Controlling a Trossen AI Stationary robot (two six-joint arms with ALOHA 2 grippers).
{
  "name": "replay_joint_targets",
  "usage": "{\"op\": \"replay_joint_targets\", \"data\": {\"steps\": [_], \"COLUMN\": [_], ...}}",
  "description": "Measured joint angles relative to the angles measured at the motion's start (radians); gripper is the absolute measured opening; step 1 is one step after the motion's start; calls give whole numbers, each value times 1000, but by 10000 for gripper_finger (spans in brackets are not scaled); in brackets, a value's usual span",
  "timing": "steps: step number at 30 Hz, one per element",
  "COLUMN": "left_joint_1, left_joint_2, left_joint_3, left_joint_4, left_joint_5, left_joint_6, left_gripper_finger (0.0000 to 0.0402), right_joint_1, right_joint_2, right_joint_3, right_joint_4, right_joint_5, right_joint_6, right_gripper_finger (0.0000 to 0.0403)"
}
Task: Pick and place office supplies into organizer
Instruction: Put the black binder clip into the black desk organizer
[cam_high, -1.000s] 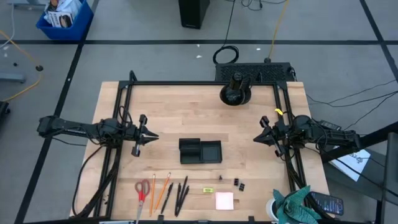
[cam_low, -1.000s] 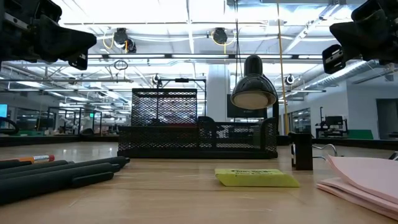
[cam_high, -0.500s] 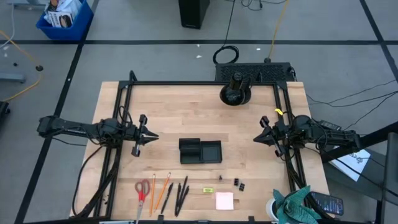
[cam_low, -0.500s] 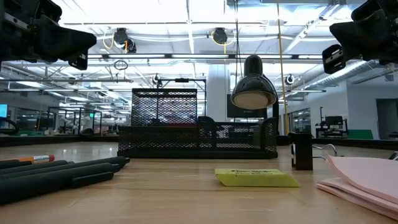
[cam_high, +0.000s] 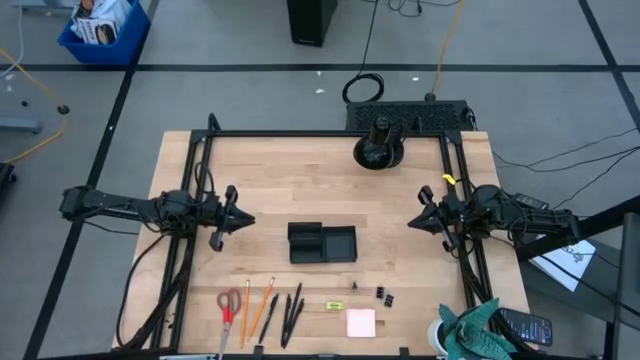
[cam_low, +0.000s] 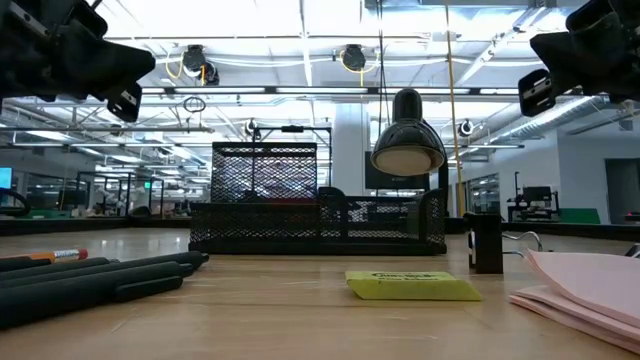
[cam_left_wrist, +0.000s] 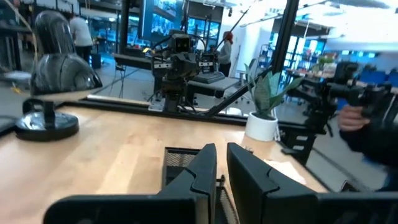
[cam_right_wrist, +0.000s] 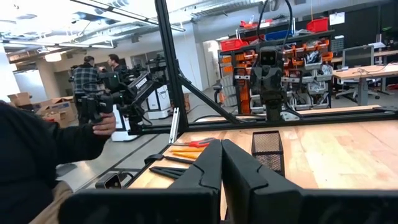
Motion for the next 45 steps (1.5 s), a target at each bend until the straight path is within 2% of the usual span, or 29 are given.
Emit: {"op": "replay_joint_targets", "data": {"steps": [7, 13, 15, 17, 19, 22, 28, 31, 35, 40, 45], "left_joint_1": [0, 3, 2, -2, -18, -57, -144, -177, -199, -199, -199], "left_joint_2": [0, 1, 0, 1, 12, 59, 157, 171, 171, 171, 171], "left_joint_3": [0, 14, 53, 116, 194, 297, 405, 415, 416, 416, 416], "left_joint_4": [-17, -8, -70, -220, -401, -571, -531, -478, -444, -420, -420], "left_joint_5": [9, -35, -37, -56, -123, -225, -334, -396, -459, -489, -489], "left_joint_6": [-168, -172, -186, -193, -199, -211, -88, 6, 102, 141, 153], "left_gripper_finger": [47, 47, 47, 47, 47, 47, 47, 47, 47, 47, 47], "right_joint_1": [0, 0, 0, 2, 1, 2, 2, 11, 72, 203, 373], "right_joint_2": [0, 0, 1, 2, 3, 5, 51, 114, 244, 467, 756], "right_joint_3": [0, 0, 0, 0, 0, 0, 42, 98, 204, 390, 638], "right_joint_4": [51, 56, 72, 84, 101, 95, 57, -35, -49, -133, -302], "right_joint_5": [22, 30, 47, 81, 98, 106, 138, 137, 144, 317, 485], "right_joint_6": [0, -37, -93, -103, -91, -88, -63, -60, -98, -233, -335], "right_gripper_finger": [0, 0, 0, 2, 5, 12, 44, 70, 111, 156, 182]}}
